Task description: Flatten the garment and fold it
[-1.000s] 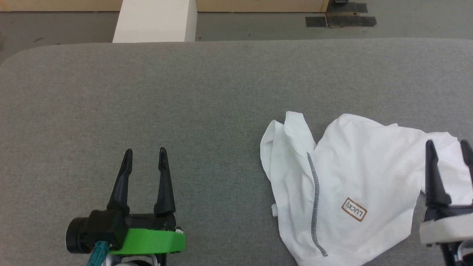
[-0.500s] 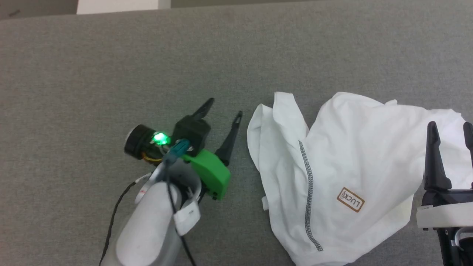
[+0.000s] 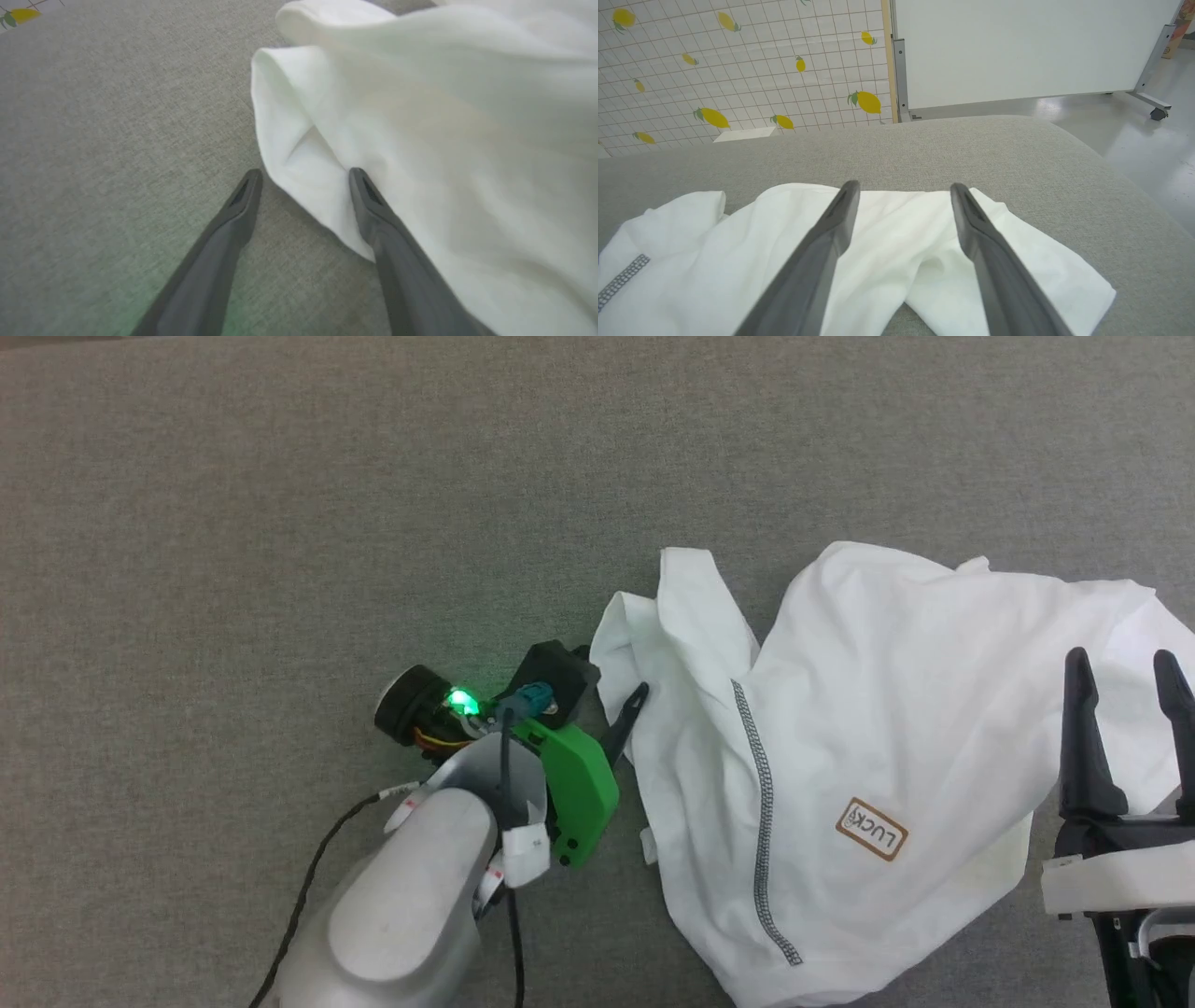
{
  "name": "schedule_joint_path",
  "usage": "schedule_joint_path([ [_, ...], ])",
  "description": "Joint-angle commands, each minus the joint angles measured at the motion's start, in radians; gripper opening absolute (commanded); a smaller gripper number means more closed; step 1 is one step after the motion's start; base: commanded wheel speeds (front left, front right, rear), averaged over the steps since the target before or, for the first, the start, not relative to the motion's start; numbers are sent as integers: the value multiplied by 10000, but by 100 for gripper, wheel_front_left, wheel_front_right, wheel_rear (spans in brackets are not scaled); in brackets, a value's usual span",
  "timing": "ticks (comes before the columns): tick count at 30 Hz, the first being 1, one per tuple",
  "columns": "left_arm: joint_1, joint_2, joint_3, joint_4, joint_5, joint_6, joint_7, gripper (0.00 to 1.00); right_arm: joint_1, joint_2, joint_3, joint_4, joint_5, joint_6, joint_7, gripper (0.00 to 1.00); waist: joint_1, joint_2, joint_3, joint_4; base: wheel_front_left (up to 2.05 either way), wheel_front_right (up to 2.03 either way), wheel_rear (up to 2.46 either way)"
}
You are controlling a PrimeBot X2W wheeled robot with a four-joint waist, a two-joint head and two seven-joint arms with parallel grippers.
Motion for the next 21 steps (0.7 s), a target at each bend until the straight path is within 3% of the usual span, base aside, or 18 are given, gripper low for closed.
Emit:
schedule_joint_path([
  [1,-152,107,-213,321,58,-64,120,0,-165,19,63,53,58,-15,-6,100,0,0,-17,17,0,0,0],
  [5,-326,65,-172,657,19,44,-323,0,-166,19,103,138,53,-15,21,100,0,0,-228,120,0,0,0],
  [11,-405,462,721,-457,9,863,-1495,0,-3,19,58,191,-1,-15,91,100,0,0,-812,384,0,0,0],
  [17,918,1476,2168,-3411,-99,2172,-1646,0,281,20,-11,196,62,-15,162,100,0,0,-1256,735,0,0,0],
  [21,2738,1917,3180,-5216,-131,3335,-1474,0,383,20,-51,173,119,-15,175,100,0,0,-1326,933,0,0,0],
])
